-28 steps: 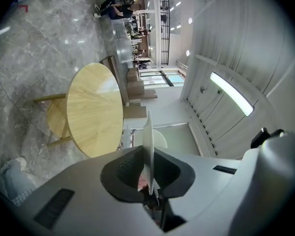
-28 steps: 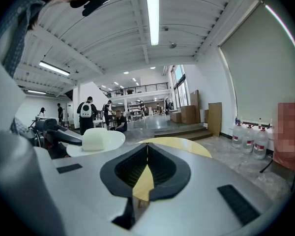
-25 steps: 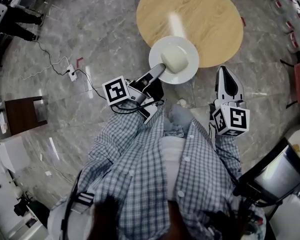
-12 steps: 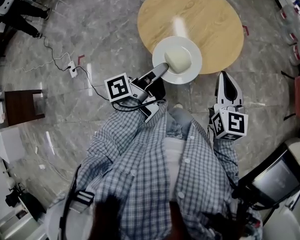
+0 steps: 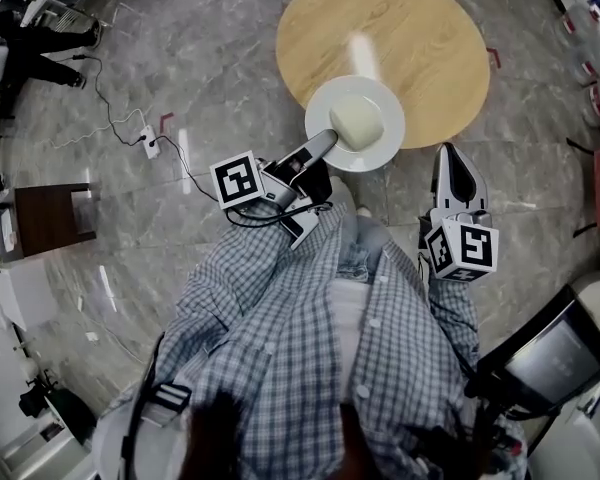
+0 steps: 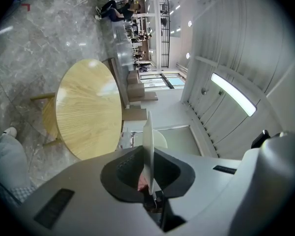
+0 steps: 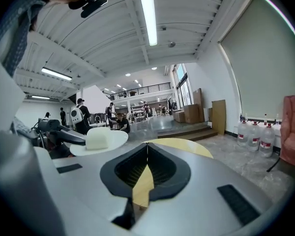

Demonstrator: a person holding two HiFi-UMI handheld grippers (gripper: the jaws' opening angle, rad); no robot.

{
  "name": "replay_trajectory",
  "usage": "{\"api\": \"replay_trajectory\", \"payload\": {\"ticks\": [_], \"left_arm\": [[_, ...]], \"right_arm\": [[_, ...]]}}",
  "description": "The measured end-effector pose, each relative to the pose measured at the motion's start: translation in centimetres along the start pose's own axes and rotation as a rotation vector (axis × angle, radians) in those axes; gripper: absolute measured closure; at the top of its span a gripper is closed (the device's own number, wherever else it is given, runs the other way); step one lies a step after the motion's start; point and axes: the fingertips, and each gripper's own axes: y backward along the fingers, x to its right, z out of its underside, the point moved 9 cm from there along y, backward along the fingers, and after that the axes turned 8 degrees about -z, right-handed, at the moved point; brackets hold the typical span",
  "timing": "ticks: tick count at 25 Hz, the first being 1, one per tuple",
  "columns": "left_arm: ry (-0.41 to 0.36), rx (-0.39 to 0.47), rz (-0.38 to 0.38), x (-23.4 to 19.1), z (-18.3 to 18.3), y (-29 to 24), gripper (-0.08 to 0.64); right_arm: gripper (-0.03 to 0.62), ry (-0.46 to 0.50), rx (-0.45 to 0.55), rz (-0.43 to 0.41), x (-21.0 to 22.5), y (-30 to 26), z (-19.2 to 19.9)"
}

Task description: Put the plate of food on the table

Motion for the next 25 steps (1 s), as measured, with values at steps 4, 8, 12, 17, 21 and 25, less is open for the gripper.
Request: {"api": "replay_trajectory", "payload": {"ticks": [4, 8, 12, 17, 21, 25], "left_arm": [[-0.001, -0.016, 0.001, 0.0, -0.2, -0.9, 0.534], [0.013, -0.049, 0.001, -0.2, -1.1, -3.1, 0.534], [0.015, -0.067, -0.008, -0.1, -2.8, -5.0, 0.534], [0.015, -0.099, -0.003, 0.1, -5.3, -7.5, 0.534], [0.023, -0.12, 0.004, 0.2, -7.2, -9.7, 0.534], [0.011, -0.149, 0.017, 0.1, -9.8, -12.3, 0.534]], "right_arm": [[0.584, -0.008, -0.01, 0.003, -0.1, 0.1, -0.1], [0.584, -0.046, -0.017, 0.024, 1.4, -1.2, -0.4], [0.584, -0.124, -0.002, 0.029, 2.5, -3.1, -0.9], [0.584, -0.146, -0.005, 0.036, 3.5, -5.8, -1.6], [0.584, -0.29, -0.019, -0.019, 4.8, -8.3, -2.1], [0.583, -0.412, -0.043, -0.073, 6.0, -11.4, -2.6]]}}
